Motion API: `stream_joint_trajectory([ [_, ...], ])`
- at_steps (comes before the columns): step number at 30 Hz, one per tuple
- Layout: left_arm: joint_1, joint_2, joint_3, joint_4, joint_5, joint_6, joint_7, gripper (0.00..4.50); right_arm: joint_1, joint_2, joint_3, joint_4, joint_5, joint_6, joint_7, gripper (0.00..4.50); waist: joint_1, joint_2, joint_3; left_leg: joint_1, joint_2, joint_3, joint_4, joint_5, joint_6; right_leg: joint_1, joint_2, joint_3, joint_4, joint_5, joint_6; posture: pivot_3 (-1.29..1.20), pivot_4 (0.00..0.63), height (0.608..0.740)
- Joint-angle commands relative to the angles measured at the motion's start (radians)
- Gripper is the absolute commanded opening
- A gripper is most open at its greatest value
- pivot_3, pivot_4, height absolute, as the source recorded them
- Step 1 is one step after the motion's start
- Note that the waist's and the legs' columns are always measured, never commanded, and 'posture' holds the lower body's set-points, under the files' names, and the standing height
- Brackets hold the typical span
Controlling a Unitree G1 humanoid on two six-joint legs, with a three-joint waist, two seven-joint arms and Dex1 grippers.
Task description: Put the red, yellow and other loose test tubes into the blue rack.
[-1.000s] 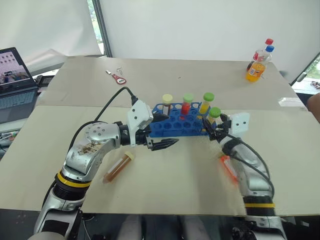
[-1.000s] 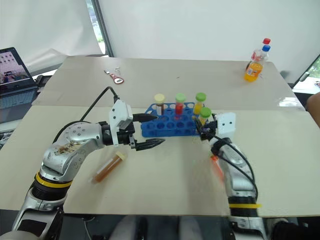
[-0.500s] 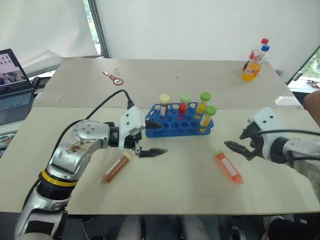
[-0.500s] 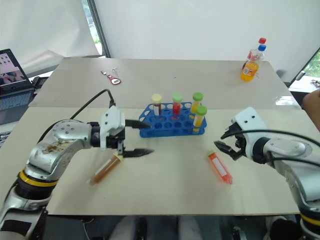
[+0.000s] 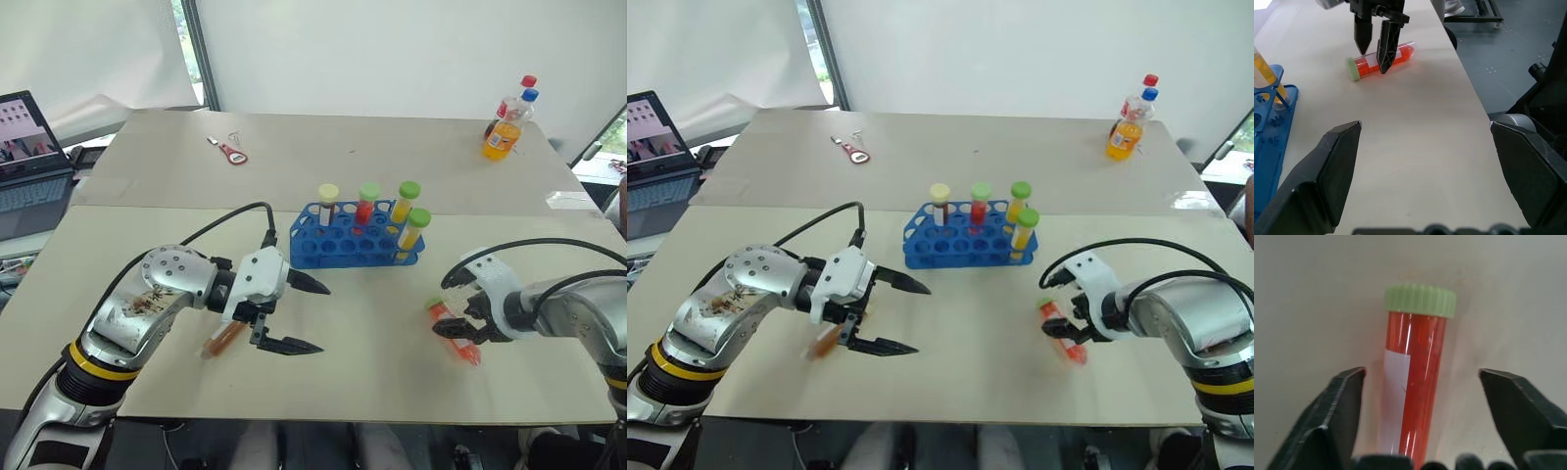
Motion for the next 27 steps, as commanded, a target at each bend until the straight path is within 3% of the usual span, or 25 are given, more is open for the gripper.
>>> stream_joint_trajectory([
  [1, 0.007, -0.006, 0.001, -0.029, 0.013, -0.023, 0.019, 4.5, -0.023, 0.006, 0.009, -0.001, -0.011, -0.012, -0.005, 2.5, 0.0, 0.0, 0.0, 0.0, 0.0, 0.0, 0.0, 0.0, 0.0, 0.0, 0.0, 0.0, 0.0, 0.0, 0.0, 0.0, 0.15, 0.74],
  [5, 0.014, -0.003, 0.005, -0.022, 0.018, -0.029, 0.022, 4.5, -0.02, 0.016, 0.008, -0.004, -0.011, -0.013, -0.006, 1.14, 0.0, 0.0, 0.0, 0.0, 0.0, -0.001, 0.0, 0.0, 0.0, 0.0, 0.0, 0.0, 0.0, 0.0, 0.0, 0.0, 0.15, 0.74],
  [6, 0.016, -0.001, 0.007, -0.019, 0.018, -0.029, 0.021, 4.5, -0.018, 0.017, 0.005, -0.007, -0.012, -0.017, -0.007, 1.04, 0.0, 0.0, 0.0, 0.0, 0.0, -0.001, 0.0, 0.0, 0.0, 0.0, 0.0, 0.0, 0.0, 0.0, 0.0, 0.0, 0.15, 0.74],
  [12, 0.029, 0.018, 0.086, 0.03, 0.006, 0.001, 0.066, 4.5, -0.023, -0.011, -0.087, -0.071, 0.022, -0.085, 0.047, 1.04, -0.002, 0.0, 0.0, 0.0, 0.0, -0.001, 0.0, 0.0, 0.0, 0.0, 0.0, 0.0, 0.001, 0.0, 0.0, 0.0, 0.15, 0.74],
  [15, 0.041, 0.025, 0.137, 0.058, -0.008, 0.021, 0.097, 4.5, -0.014, 0.044, -0.179, -0.14, 0.07, -0.115, 0.065, 1.04, -0.004, 0.0, 0.0, 0.0, 0.0, -0.002, 0.0, 0.0, 0.0, -0.001, 0.0, 0.0, 0.001, 0.0, 0.0, 0.0, 0.15, 0.74],
  [19, 0.083, 0.021, 0.218, 0.064, -0.044, 0.033, 0.139, 4.5, 0.077, 0.293, -0.337, -0.251, 0.139, -0.358, 0.05, 1.03, -0.001, -0.002, 0.0, 0.0, 0.001, -0.004, -0.001, 0.0, 0.0, 0.0, 0.001, -0.002, 0.0, 0.0, 0.0, 0.0, 0.15, 0.74],
  [22, 0.125, 0.04, 0.255, 0.055, -0.065, 0.028, 0.123, 4.5, 0.12, 0.416, -0.274, -0.262, 0.036, -0.608, 0.014, 1.03, -0.002, -0.001, 0.0, -0.001, 0.001, -0.003, -0.001, 0.0, 0.0, -0.001, 0.0, -0.001, 0.001, 0.0, 0.0, 0.0, 0.15, 0.74],
  [27, 0.132, 0.038, 0.275, 0.042, -0.085, 0.022, 0.132, 4.5, 0.114, 0.565, -0.107, -0.074, -0.223, -1.04, -0.068, 1.03, -0.001, -0.002, 0.0, 0.001, 0.0, -0.002, 0.001, 0.0, -0.001, 0.0, 0.0, -0.001, 0.002, 0.0, 0.0, 0.0, 0.15, 0.74],
])
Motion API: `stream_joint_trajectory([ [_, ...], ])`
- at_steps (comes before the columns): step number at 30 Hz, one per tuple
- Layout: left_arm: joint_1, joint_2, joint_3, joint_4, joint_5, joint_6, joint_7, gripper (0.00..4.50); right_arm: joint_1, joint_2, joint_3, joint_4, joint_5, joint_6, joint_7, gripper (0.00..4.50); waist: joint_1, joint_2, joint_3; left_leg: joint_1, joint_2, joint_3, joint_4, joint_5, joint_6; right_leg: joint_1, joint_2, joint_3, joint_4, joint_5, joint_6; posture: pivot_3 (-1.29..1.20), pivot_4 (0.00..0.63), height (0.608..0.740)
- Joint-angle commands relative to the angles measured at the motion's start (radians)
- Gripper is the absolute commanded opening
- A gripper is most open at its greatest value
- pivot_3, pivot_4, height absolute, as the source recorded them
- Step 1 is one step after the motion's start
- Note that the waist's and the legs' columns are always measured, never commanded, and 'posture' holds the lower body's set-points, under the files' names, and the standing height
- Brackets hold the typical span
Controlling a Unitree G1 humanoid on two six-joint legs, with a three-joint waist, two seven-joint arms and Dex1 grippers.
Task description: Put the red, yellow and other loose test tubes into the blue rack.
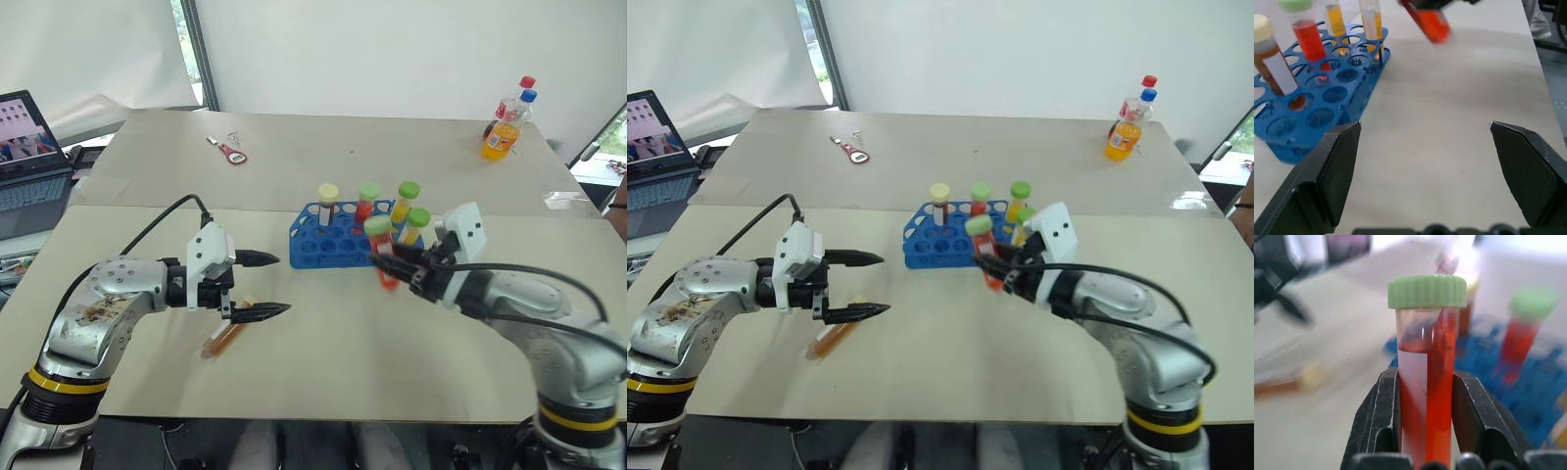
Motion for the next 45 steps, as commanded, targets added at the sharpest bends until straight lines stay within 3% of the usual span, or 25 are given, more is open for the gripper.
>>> stream_joint_trajectory([
  [1, -0.025, -0.001, 0.029, -0.041, -0.037, -0.001, 0.012, 4.5, -0.026, 0.064, 0.079, 0.109, -0.14, -0.272, -0.043, 1.03, 0.001, 0.0, 0.0, 0.0, 0.0, 0.001, 0.0, 0.0, 0.0, 0.0, 0.0, 0.0, 0.0, 0.0, 0.0, 0.0, 0.15, 0.74],
  [8, -0.067, -0.029, 0.011, -0.062, -0.059, 0.04, 0.073, 4.5, -0.092, 0.215, 0.13, 0.362, -0.279, -0.542, -0.147, 1.03, -0.003, 0.0, 0.0, 0.0, 0.0, 0.001, -0.001, 0.0, -0.001, -0.001, 0.0, 0.0, 0.002, 0.0, -0.001, 0.0, 0.15, 0.74],
  [16, -0.065, -0.025, 0.009, -0.075, -0.057, 0.052, 0.081, 4.5, -0.133, 0.274, 0.129, 0.563, -0.38, -0.702, -0.249, 1.03, -0.005, 0.0, 0.0, 0.001, 0.0, 0.0, -0.002, 0.0, -0.001, -0.001, 0.0, 0.0, 0.002, 0.0, -0.001, 0.0, 0.15, 0.74],
  [28, -0.077, -0.032, 0.001, -0.084, -0.055, 0.062, 0.095, 4.5, -0.128, 0.267, 0.133, 0.58, -0.432, -0.702, -0.28, 1.03, -0.004, 0.0, 0.0, 0.001, 0.0, 0.0, -0.002, 0.0, -0.001, -0.001, 0.0, 0.0, 0.003, 0.0, -0.001, 0.0, 0.15, 0.74],
  [38, -0.096, -0.103, 0.019, -0.075, -0.089, 0.121, 0.185, 4.5, -0.099, 0.385, 0.063, 0.664, -0.389, -0.814, -0.384, 1.03, -0.006, 0.0, 0.0, 0.002, 0.0, 0.0, -0.001, 0.001, -0.001, -0.001, 0.0, 0.0, 0.004, 0.001, -0.001, 0.0, 0.15, 0.74],
  [45, -0.118, -0.139, 0.014, -0.093, -0.1, 0.193, 0.29, 4.5, -0.061, 0.428, 0.085, 0.665, -0.4, -0.844, -0.386, 1.02, -0.01, 0.0, 0.0, 0.002, 0.0, -0.001, -0.002, 0.0, -0.001, -0.001, 0.0, 0.0, 0.006, 0.001, -0.001, 0.0, 0.15, 0.74],
])
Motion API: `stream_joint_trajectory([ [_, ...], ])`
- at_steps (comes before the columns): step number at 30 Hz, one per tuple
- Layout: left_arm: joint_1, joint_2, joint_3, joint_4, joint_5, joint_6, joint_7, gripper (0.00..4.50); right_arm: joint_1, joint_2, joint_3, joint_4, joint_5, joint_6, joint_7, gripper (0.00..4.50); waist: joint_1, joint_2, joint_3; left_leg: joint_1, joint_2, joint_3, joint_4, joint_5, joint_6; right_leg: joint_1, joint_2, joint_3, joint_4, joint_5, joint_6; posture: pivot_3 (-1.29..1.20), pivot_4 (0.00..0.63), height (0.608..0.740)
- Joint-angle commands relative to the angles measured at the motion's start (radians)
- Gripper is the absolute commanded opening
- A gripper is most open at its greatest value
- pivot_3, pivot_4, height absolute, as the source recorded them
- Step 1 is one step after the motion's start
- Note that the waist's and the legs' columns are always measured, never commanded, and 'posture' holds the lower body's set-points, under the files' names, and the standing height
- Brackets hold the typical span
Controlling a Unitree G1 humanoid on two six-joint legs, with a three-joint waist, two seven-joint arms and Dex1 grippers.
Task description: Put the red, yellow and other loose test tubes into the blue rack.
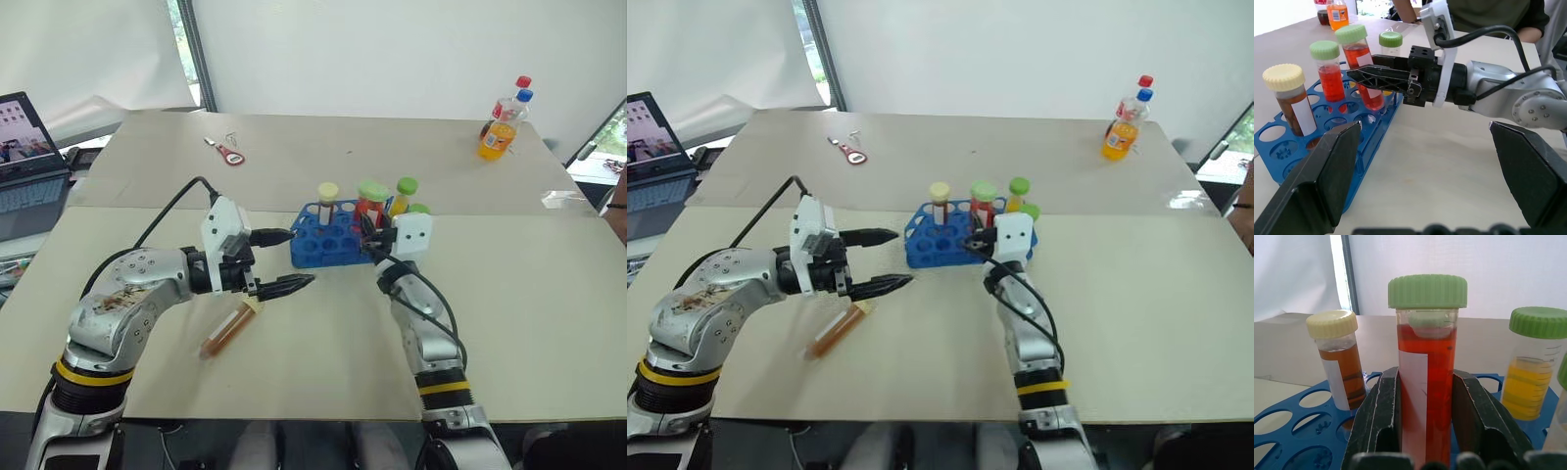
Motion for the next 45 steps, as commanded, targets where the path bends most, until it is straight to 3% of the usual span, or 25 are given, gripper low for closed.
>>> stream_joint_trajectory([
  [1, -0.028, -0.008, 0.016, -0.035, -0.006, 0.024, 0.06, 4.5, 0.029, 0.011, 0.004, -0.018, 0.008, -0.049, 0.001, 1.02, 0.001, 0.0, 0.0, 0.0, 0.0, 0.0, 0.0, 0.0, 0.0, 0.0, 0.0, 0.0, 0.0, 0.0, 0.0, 0.0, 0.15, 0.74],
  [3, -0.036, -0.007, 0.014, -0.038, 0.0, 0.039, 0.086, 4.5, 0.04, 0.007, 0.005, -0.031, 0.009, -0.051, 0.009, 2.06, 0.0, 0.0, 0.0, 0.0, 0.0, 0.0, 0.0, 0.0, 0.0, 0.0, 0.0, 0.0, 0.0, 0.0, 0.0, 0.0, 0.15, 0.74],
  [9, -0.085, 0.026, 0.023, -0.063, -0.001, 0.117, 0.152, 4.5, 0.104, -0.049, 0.019, -0.152, -0.008, 0.028, 0.039, 4.1, -0.001, 0.0, 0.0, 0.0, 0.0, 0.0, 0.0, 0.0, 0.0, 0.0, 0.0, 0.0, 0.0, 0.0, 0.0, 0.0, 0.15, 0.74],
  [12, -0.103, 0.095, 0.014, -0.111, -0.014, 0.213, 0.161, 4.5, 0.187, -0.129, 0.014, -0.293, 0.035, 0.103, 0.12, 4.1, 0.0, 0.0, 0.0, 0.0, 0.0, -0.001, 0.0, 0.0, 0.0, 0.0, 0.0, 0.0, 0.0, 0.0, 0.0, 0.0, 0.15, 0.74],
  [18, -0.107, 0.346, 0.009, -0.167, -0.075, 0.456, 0.099, 4.5, 0.315, -0.394, -0.001, -0.577, 0.159, 0.338, 0.354, 4.1, -0.003, 0.0, 0.0, 0.0, 0.0, 0.0, -0.001, 0.0, 0.0, 0.0, 0.0, 0.0, -0.004, 0.0, 0.0, 0.0, 0.15, 0.74],
  [21, -0.094, 0.432, 0.013, -0.198, -0.161, 0.652, 0.091, 4.5, 0.29, -0.577, -0.01, -0.683, 0.283, 0.474, 0.535, 4.1, -0.01, 0.0, 0.001, 0.001, 0.0, 0.001, -0.001, 0.0, 0.0, 0.0, 0.001, 0.001, -0.004, -0.001, 0.0, 0.0, 0.15, 0.74],
  [26, -0.018, 0.513, -0.047, -0.238, -0.161, 0.718, 0.102, 4.5, 0.193, -0.749, 0.013, -0.778, 0.447, 0.641, 0.703, 4.1, -0.014, -0.001, 0.001, 0.003, 0.001, 0.0, -0.001, 0.0, 0.0, 0.002, 0.002, 0.0, -0.004, -0.001, -0.001, 0.0, 0.15, 0.74],
  [33, -0.038, 0.426, -0.203, -0.151, -0.06, 0.724, 0.212, 4.5, 0.092, -0.827, 0.031, -0.807, 0.562, 0.732, 0.805, 4.1, 0.015, -0.004, 0.003, 0.001, 0.0, 0.0, 0.0, 0.0, 0.0, 0.002, 0.001, 0.0, -0.005, -0.002, -0.001, 0.0, 0.15, 0.74],
  [42, -0.201, 0.252, -0.318, 0.023, 0.034, 0.752, 0.283, 4.5, 0.116, -0.864, 0.01, -0.852, 0.609, 0.779, 0.804, 4.1, 0.036, -0.005, 0.003, 0.0, -0.001, 0.001, 0.002, 0.0, 0.0, 0.002, 0.001, 0.0, -0.004, -0.001, -0.001, 0.0, 0.15, 0.74],
  [45, -0.215, 0.248, -0.355, 0.024, 0.044, 0.753, 0.266, 4.5, 0.124, -0.866, -0.002, -0.864, 0.62, 0.789, 0.792, 4.1, 0.035, -0.005, 0.003, 0.0, -0.001, 0.003, 0.003, 0.0, 0.0, 0.002, 0.001, -0.001, -0.004, -0.001, -0.001, 0.0, 0.15, 0.74],
])
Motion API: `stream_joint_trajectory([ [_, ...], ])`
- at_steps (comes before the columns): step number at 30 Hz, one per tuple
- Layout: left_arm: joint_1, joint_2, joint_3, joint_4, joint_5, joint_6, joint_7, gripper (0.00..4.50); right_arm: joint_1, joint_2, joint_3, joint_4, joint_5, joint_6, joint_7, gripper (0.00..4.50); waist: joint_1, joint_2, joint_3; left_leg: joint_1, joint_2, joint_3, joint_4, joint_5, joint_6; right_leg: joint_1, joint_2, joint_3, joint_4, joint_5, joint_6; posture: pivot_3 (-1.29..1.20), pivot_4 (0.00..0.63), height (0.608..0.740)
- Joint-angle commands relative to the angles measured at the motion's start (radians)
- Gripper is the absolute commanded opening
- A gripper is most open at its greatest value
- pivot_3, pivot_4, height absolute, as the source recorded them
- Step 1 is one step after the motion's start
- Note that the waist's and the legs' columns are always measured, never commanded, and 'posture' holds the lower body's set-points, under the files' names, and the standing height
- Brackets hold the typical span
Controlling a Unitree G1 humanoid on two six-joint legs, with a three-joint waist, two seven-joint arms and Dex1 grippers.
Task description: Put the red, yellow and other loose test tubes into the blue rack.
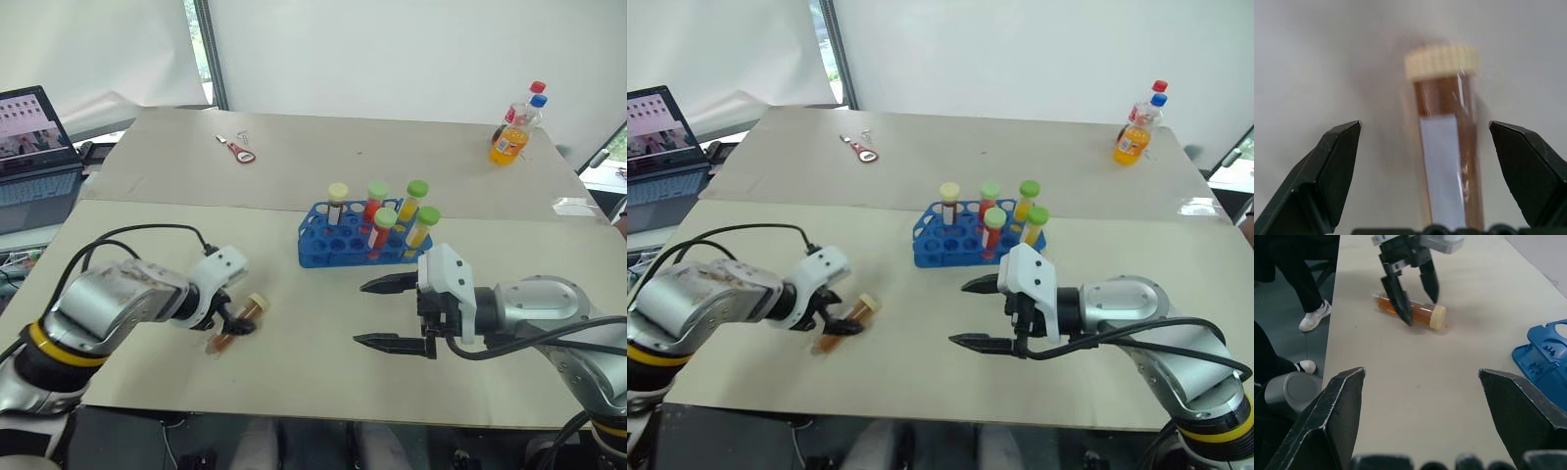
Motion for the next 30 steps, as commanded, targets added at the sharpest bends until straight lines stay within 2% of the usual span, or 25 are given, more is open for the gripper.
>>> stream_joint_trajectory([
  [1, -0.014, 0.0, -0.038, 0.001, 0.018, 0.006, -0.012, 4.5, 0.006, -0.014, -0.04, -0.04, 0.037, 0.017, -0.013, 4.1, -0.002, 0.0, 0.0, 0.0, 0.0, 0.0, 0.0, 0.0, 0.0, 0.0, 0.0, 0.001, 0.0, 0.0, 0.0, 0.0, 0.15, 0.74],
  [4, -0.023, -0.014, -0.047, 0.006, 0.022, 0.0, -0.021, 3.57, 0.006, -0.02, -0.062, -0.04, 0.049, 0.03, -0.028, 4.16, 0.0, 0.0, 0.0, 0.0, 0.0, -0.001, 0.0, 0.0, 0.0, 0.0, 0.0, 0.0, 0.0, 0.0, 0.0, 0.0, 0.15, 0.74],
  [8, -0.002, 0.024, -0.05, -0.036, 0.017, -0.007, -0.057, 1.63, -0.01, -0.021, -0.088, -0.038, 0.084, 0.054, -0.052, 4.16, -0.002, 0.0, 0.0, 0.0, 0.0, -0.002, 0.0, 0.0, 0.0, 0.0, 0.0, 0.0, 0.0, 0.0, 0.0, 0.0, 0.15, 0.74],
  [10, 0.009, 0.047, -0.047, -0.048, 0.021, -0.022, -0.073, 0.91, -0.013, -0.025, -0.096, -0.038, 0.092, 0.061, -0.058, 4.16, -0.004, 0.0, 0.0, 0.0, 0.0, -0.002, -0.001, 0.0, 0.0, -0.001, 0.0, 0.0, 0.0, 0.0, 0.0, 0.0, 0.15, 0.74],
  [14, 0.01, 0.091, -0.051, -0.051, 0.06, -0.164, -0.142, 0.88, -0.009, -0.039, -0.109, -0.037, 0.099, 0.061, -0.067, 4.16, -0.006, 0.0, 0.0, 0.0, 0.001, -0.002, -0.002, 0.0, 0.0, -0.001, 0.0, 0.0, 0.0, 0.0, 0.0, 0.0, 0.15, 0.74],
  [16, 0.0, 0.076, -0.018, -0.045, 0.066, -0.281, -0.186, 0.88, 0.002, -0.049, -0.123, -0.04, 0.096, 0.057, -0.068, 4.16, -0.005, 0.0, 0.0, -0.001, 0.0, -0.002, -0.001, 0.0, 0.0, -0.001, 0.0, 0.0, -0.001, 0.0, 0.0, 0.0, 0.15, 0.74],
  [22, -0.007, -0.158, 0.176, -0.069, -0.05, -0.523, -0.246, 0.88, 0.08, -0.094, -0.227, -0.058, 0.105, 0.056, -0.069, 4.16, 0.005, 0.0, 0.0, -0.005, 0.0, 0.001, 0.002, 0.0, 0.0, -0.001, -0.001, -0.001, -0.002, 0.0, 0.001, 0.0, 0.15, 0.74],
  [26, -0.049, -0.352, 0.172, 0.057, 0.036, -0.719, -0.179, 0.88, 0.131, -0.116, -0.303, -0.084, 0.119, 0.097, -0.12, 4.16, 0.003, 0.0, 0.0, -0.005, -0.001, 0.0, 0.003, 0.0, 0.0, 0.0, -0.001, -0.001, -0.002, 0.001, 0.001, 0.0, 0.15, 0.74],
  [30, -0.079, -0.532, 0.156, 0.244, 0.134, -0.955, -0.141, 0.88, 0.12, -0.101, -0.334, -0.095, 0.105, 0.15, -0.248, 4.16, -0.003, 0.0, 0.0, -0.004, -0.001, 0.0, 0.004, 0.0, 0.0, 0.0, 0.0, 0.001, -0.001, 0.001, 0.001, 0.0, 0.15, 0.74],
])
